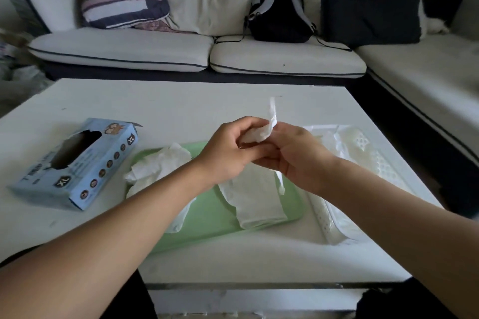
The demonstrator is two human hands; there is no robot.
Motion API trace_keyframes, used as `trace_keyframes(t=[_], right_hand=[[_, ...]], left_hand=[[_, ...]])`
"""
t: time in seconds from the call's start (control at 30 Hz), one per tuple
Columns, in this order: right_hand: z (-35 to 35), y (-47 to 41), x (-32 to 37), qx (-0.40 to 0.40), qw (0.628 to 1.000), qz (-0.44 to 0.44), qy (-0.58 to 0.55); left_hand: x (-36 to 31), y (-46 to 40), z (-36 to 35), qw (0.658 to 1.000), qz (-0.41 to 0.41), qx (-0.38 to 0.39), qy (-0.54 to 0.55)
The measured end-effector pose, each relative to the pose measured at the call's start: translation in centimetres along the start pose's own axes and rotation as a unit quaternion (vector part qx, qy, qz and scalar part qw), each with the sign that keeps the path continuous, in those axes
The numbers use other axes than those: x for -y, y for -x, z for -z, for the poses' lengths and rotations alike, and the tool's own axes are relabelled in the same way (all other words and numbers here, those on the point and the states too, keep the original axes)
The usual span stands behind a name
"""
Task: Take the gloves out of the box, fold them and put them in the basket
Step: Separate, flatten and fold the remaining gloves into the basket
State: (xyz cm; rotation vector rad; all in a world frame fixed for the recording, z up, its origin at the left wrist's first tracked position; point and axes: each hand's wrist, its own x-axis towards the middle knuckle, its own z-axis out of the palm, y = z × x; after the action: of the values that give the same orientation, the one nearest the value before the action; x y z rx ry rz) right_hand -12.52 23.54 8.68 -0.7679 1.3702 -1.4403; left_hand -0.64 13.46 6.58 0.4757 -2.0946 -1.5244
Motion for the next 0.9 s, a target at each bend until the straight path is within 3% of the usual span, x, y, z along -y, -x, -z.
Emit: trace_keyframes(t=[0.07, 0.17, 0.27, 0.4, 0.57, 0.77, 0.9], right_hand=[[0.1, -0.1, 0.1, -0.03, 0.999, -0.004, 0.026], [0.7, -0.3, 1.0, -0.086, 0.985, 0.018, 0.151], [1.9, -0.8, 2.0, -0.064, 0.98, 0.019, 0.19], [3.2, -0.6, 2.9, 0.031, 0.987, 0.006, 0.157], [3.3, -0.6, 3.4, 0.055, 0.996, 0.052, 0.051], [3.5, 0.1, 3.4, 0.115, 0.991, -0.009, 0.07], [3.9, -1.1, 2.2, 0.067, 0.99, -0.052, 0.116]], left_hand=[[0.3, -0.2, -0.2, 1.0, -0.002, -0.016, -0.012], [0.2, -0.2, -0.1, 0.999, -0.002, -0.036, -0.011], [-0.4, -0.5, 0.2, 0.998, -0.003, -0.066, 0.006], [-1.3, -0.6, 0.8, 0.992, 0.038, -0.058, 0.103], [-1.8, -0.5, 1.6, 0.988, 0.037, -0.085, 0.125], [-2.9, 0.3, 2.5, 0.993, 0.073, 0.011, 0.092], [-2.0, 0.1, 3.0, 0.984, 0.173, 0.034, 0.027]])
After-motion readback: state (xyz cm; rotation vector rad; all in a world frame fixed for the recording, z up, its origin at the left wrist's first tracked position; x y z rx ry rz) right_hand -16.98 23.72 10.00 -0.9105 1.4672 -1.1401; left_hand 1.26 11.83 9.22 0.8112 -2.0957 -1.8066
